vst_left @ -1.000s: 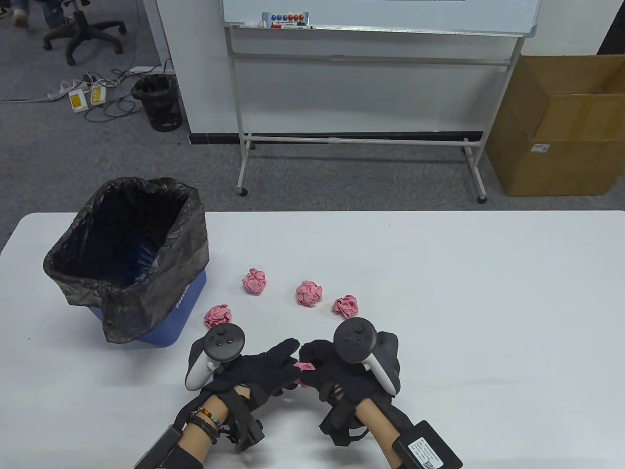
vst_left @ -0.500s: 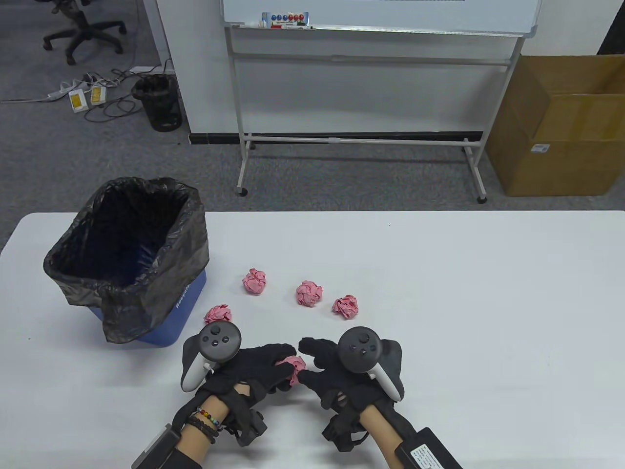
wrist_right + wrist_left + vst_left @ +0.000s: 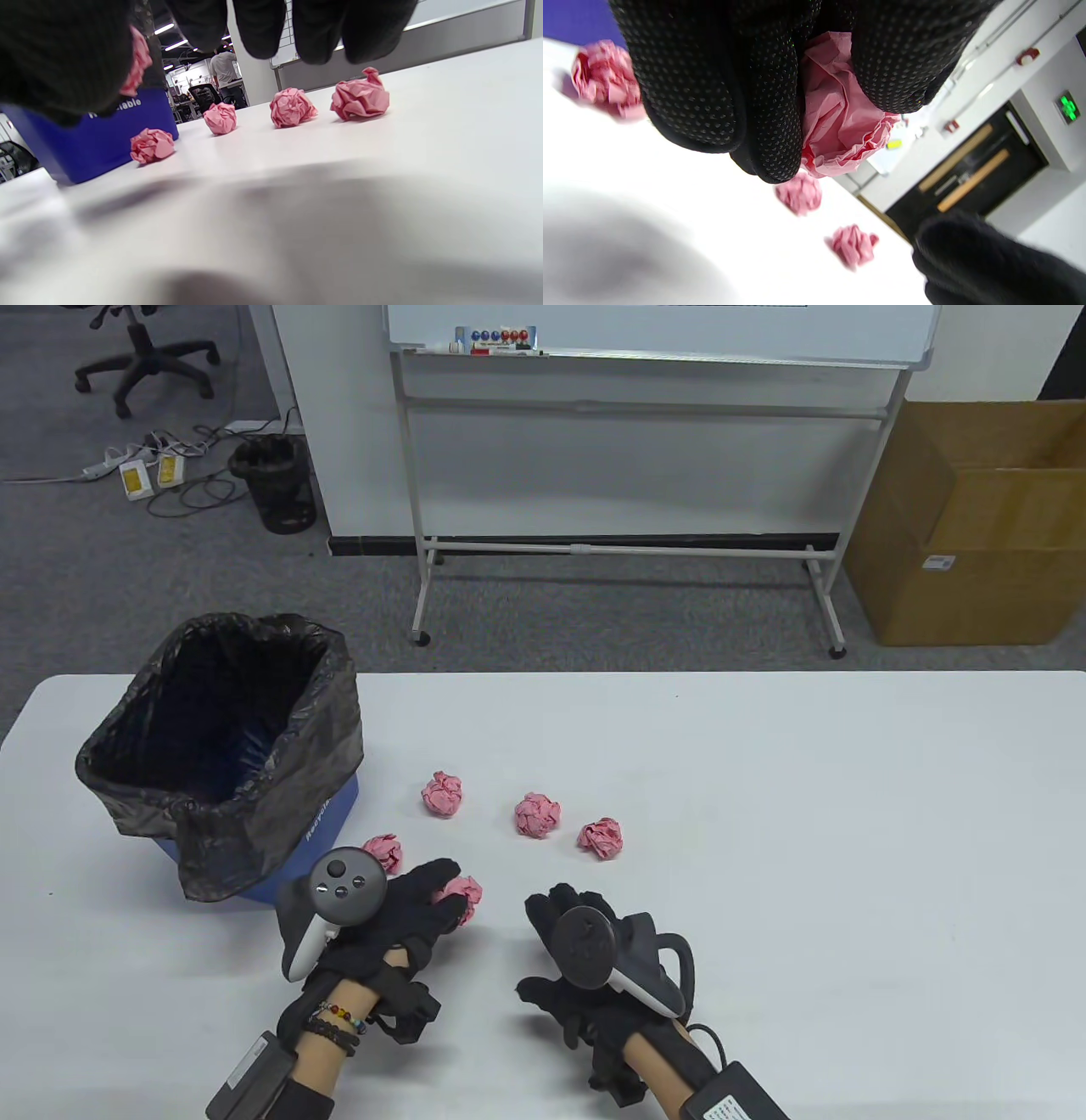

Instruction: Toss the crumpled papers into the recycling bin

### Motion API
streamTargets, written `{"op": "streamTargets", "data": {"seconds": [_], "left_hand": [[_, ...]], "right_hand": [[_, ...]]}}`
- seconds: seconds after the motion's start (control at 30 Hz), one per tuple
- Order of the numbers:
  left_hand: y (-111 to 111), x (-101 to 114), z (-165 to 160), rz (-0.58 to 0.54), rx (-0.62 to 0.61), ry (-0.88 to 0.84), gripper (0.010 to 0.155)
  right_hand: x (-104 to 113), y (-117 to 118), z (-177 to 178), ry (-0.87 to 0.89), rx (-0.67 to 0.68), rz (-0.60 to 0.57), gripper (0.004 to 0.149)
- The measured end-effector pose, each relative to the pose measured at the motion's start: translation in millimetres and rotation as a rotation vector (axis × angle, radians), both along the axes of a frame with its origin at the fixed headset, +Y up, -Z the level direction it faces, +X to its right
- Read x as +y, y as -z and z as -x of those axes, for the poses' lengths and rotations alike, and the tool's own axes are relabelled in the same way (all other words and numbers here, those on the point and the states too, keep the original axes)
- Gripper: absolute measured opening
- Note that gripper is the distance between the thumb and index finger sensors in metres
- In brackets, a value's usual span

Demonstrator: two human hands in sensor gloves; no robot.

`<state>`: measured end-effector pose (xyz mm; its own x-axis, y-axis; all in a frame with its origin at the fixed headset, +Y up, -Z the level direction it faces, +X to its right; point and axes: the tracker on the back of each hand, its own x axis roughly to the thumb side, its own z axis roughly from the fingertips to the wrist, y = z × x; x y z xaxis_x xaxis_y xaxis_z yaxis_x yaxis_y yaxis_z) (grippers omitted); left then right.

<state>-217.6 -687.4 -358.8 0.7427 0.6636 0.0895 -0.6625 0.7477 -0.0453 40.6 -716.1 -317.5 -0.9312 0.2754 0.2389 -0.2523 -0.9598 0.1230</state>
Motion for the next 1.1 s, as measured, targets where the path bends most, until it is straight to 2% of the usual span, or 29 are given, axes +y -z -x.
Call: {"op": "streamTargets", "data": {"seconds": [0.1, 0.4, 0.53, 0.6, 0.7, 0.8, 0.83, 0.93, 1.1], "left_hand": [[2, 18, 4, -0.045, 0.032, 0.009, 0.060], [11, 109, 25, -0.257, 0.156, -0.034, 0.061], [12, 144, 46, -0.375, 0.299, -0.047, 0.062], [13, 153, 59, -0.441, 0.445, -0.039, 0.063], [15, 163, 80, -0.486, 0.583, 0.051, 0.063], [18, 167, 104, -0.460, 0.689, 0.111, 0.064], [20, 166, 109, -0.435, 0.702, 0.121, 0.066], [27, 156, 121, -0.189, 0.693, 0.125, 0.084], [23, 151, 115, -0.240, 0.627, 0.215, 0.087]], "right_hand": [[-1, -1, -1, -0.026, 0.004, 0.007, 0.092], [0, 0, -5, -0.045, -0.007, 0.024, 0.093], [1, 0, -6, -0.034, -0.010, 0.029, 0.093], [1, 0, -6, -0.038, -0.006, 0.035, 0.093], [1, 0, -5, -0.041, 0.001, 0.039, 0.093], [3, -1, -4, -0.034, 0.008, 0.036, 0.093], [3, -1, -3, -0.032, 0.009, 0.035, 0.093], [3, -2, -2, -0.039, 0.016, 0.031, 0.093], [3, -3, -1, -0.043, 0.016, 0.032, 0.093]]}}
